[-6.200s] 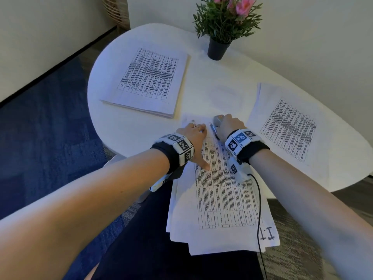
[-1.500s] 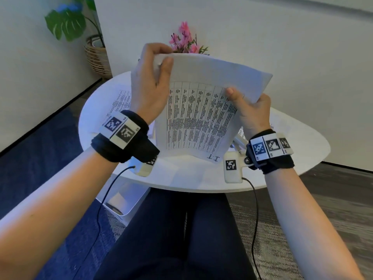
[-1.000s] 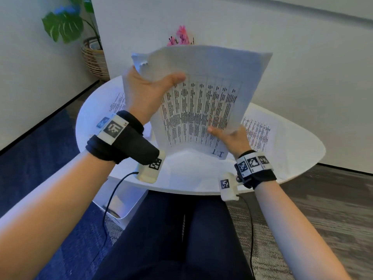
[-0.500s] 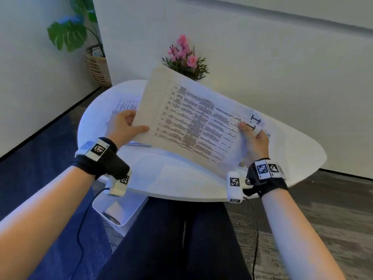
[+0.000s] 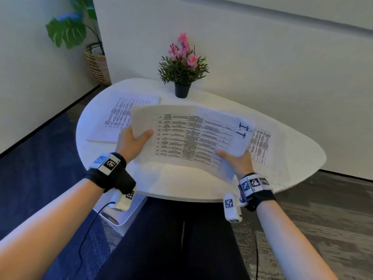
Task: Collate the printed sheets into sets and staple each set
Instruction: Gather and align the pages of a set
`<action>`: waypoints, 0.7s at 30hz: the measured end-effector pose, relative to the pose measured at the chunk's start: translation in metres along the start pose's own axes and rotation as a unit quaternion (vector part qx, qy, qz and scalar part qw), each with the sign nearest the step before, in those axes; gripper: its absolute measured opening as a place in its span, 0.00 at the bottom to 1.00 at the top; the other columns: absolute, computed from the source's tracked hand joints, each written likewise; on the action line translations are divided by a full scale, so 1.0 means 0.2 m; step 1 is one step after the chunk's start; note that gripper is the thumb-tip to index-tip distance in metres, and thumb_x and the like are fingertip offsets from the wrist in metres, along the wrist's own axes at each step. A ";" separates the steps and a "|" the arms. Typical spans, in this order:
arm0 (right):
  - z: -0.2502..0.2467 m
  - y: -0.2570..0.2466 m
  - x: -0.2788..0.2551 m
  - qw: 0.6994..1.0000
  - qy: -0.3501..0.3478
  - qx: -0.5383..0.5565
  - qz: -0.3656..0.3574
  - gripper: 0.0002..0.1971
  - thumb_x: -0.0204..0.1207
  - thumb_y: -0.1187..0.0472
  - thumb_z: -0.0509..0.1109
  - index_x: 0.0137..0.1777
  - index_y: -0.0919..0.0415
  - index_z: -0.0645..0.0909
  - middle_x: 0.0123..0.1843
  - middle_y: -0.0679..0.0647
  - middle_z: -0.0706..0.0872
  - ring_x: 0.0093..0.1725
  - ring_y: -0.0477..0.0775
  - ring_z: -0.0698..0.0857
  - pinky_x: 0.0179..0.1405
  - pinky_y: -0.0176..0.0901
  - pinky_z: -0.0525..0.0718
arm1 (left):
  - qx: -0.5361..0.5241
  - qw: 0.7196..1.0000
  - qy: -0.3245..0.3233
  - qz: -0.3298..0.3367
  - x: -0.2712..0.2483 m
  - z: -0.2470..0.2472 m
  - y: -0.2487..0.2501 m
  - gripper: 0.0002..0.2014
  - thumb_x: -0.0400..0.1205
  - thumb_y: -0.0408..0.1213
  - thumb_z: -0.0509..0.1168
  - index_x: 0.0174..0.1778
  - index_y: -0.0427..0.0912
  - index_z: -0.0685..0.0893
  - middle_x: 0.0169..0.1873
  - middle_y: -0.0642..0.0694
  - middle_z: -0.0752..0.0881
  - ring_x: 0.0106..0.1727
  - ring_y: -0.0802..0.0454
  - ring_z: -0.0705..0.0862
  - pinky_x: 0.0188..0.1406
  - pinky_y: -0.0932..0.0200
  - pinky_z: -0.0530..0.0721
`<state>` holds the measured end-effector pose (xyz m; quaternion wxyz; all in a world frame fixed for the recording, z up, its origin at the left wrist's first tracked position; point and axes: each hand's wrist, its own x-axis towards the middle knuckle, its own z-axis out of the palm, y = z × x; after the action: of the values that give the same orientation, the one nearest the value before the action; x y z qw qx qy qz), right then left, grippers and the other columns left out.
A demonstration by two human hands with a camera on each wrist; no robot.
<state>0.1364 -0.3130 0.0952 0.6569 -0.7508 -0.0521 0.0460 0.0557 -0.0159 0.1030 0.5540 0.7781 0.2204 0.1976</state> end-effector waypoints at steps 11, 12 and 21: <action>0.00 0.12 0.01 0.999 0.011 -0.048 0.019 0.18 0.67 0.62 0.81 0.54 0.53 0.79 0.50 0.50 0.85 0.53 0.54 0.84 0.50 0.40 0.83 | 0.037 0.998 0.039 0.038 0.00 -0.01 -0.02 0.28 0.76 0.39 0.74 0.70 0.40 0.72 0.65 0.44 0.79 0.63 0.49 0.79 0.61 0.53 0.78; 0.00 0.10 0.01 0.998 0.005 -0.057 0.007 0.19 0.68 0.62 0.80 0.57 0.59 0.80 0.51 0.53 0.85 0.52 0.55 0.84 0.45 0.35 0.83 | 0.056 0.993 0.073 0.075 0.01 -0.02 0.00 0.33 0.75 0.38 0.75 0.74 0.39 0.68 0.70 0.43 0.74 0.68 0.48 0.75 0.65 0.54 0.73; 0.01 -0.19 0.03 0.980 -0.048 -0.168 -0.092 0.08 0.71 0.60 0.78 0.34 0.57 0.83 0.32 0.54 0.83 0.33 0.55 0.81 0.31 0.41 0.77 | 0.306 0.888 0.003 0.344 0.02 0.05 0.45 0.53 0.61 0.66 0.75 0.80 0.50 0.62 0.80 0.50 0.64 0.83 0.51 0.58 0.80 0.36 0.38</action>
<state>0.1418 -0.3062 0.1318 0.5194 -0.8394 -0.1595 0.0122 0.0755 -0.0473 0.1867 0.1849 0.9354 -0.0101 0.3012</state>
